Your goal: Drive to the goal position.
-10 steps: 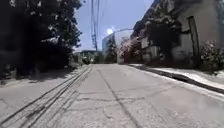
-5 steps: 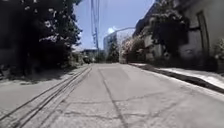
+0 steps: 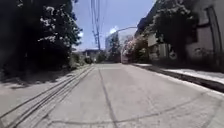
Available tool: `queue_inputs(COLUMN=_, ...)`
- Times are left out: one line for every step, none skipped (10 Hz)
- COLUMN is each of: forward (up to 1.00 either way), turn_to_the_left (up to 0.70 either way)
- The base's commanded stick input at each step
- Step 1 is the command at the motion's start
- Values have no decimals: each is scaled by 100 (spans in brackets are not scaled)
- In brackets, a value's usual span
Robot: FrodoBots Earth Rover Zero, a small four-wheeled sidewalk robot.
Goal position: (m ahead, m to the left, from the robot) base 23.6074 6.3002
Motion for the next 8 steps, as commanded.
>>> queue_inputs(forward=100, turn_to_the_left=-40)
queue_inputs(forward=100, turn_to_the_left=-40)
queue_inputs(forward=100, turn_to_the_left=-37)
queue_inputs(forward=100, turn_to_the_left=-3)
queue_inputs(forward=100, turn_to_the_left=0)
queue_inputs(forward=100, turn_to_the_left=0)
queue_inputs(forward=100, turn_to_the_left=0)
queue_inputs(forward=100, turn_to_the_left=0)
